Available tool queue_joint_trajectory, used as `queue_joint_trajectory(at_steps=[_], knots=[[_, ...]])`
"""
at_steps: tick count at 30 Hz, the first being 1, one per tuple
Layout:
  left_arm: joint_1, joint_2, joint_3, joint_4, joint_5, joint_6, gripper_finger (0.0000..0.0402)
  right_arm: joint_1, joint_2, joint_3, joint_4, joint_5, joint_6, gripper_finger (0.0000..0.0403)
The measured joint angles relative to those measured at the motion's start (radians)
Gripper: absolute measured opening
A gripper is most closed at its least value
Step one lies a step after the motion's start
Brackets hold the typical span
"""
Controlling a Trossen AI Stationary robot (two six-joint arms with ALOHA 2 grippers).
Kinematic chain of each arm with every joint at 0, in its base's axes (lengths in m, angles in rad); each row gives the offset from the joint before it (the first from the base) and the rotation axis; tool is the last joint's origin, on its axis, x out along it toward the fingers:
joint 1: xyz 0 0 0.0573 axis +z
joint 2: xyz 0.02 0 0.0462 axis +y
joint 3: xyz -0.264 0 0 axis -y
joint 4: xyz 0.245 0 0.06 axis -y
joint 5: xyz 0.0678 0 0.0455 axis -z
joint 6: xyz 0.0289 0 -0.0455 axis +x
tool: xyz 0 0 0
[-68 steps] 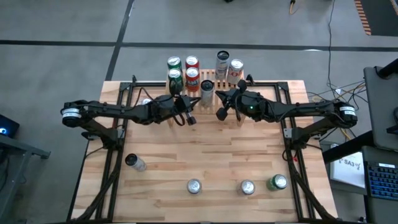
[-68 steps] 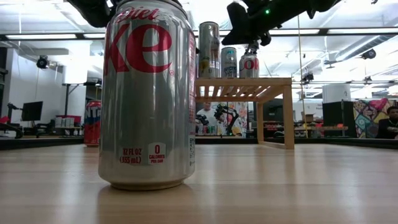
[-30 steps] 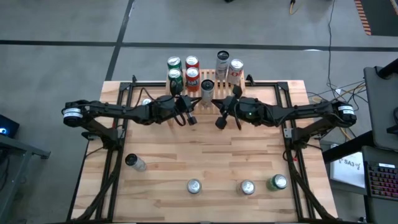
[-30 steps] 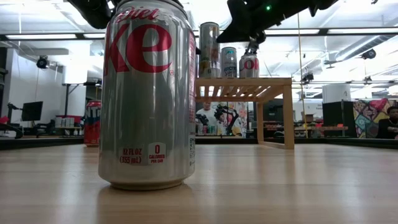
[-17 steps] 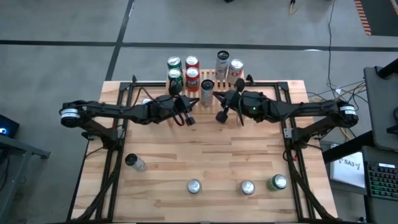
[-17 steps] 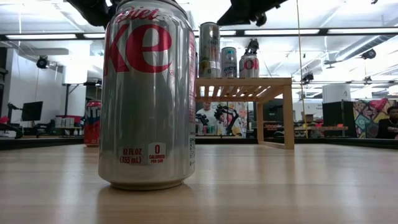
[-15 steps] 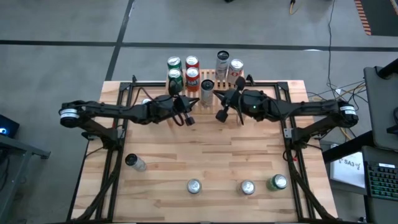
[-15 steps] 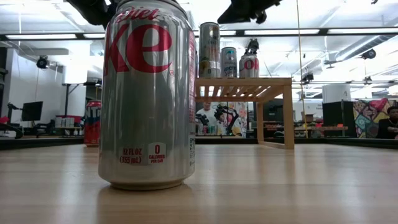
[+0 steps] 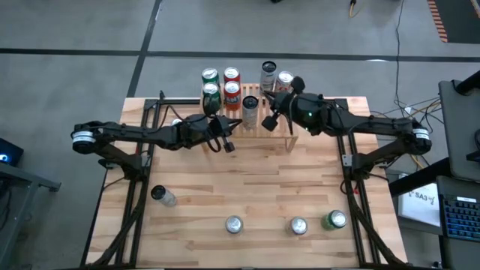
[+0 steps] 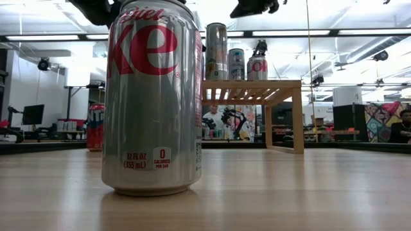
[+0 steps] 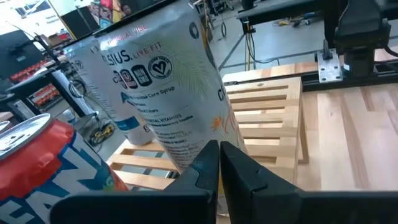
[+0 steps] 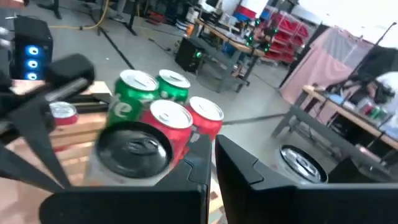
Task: Place canned beverage on shelf
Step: Put the white yellow soda can on the shelf
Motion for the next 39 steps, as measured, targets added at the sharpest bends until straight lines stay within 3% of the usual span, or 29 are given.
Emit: queue_joint_trajectory(at_steps=[7,15,20,39], knots=[[0.001,0.000,0.000,0.013,0.000,0.000,0.0000,-0.093,0.001,-0.024,-0.079,-0.182,0.130,0.0013],[0.006,0.018,0.000,0.053,0.000,0.001,0.0000,-0.108,0.001,-0.071,-0.064,-0.215,0.154,0.0013],[0.008,0.032,0.000,0.062,0.000,0.000,0.0000,-0.108,0.013,-0.080,-0.061,-0.291,0.179,0.0013],[0.010,0.033,0.000,0.060,-0.010,-0.003,0.0000,-0.052,0.037,-0.082,-0.101,-0.292,0.196,0.0013]])
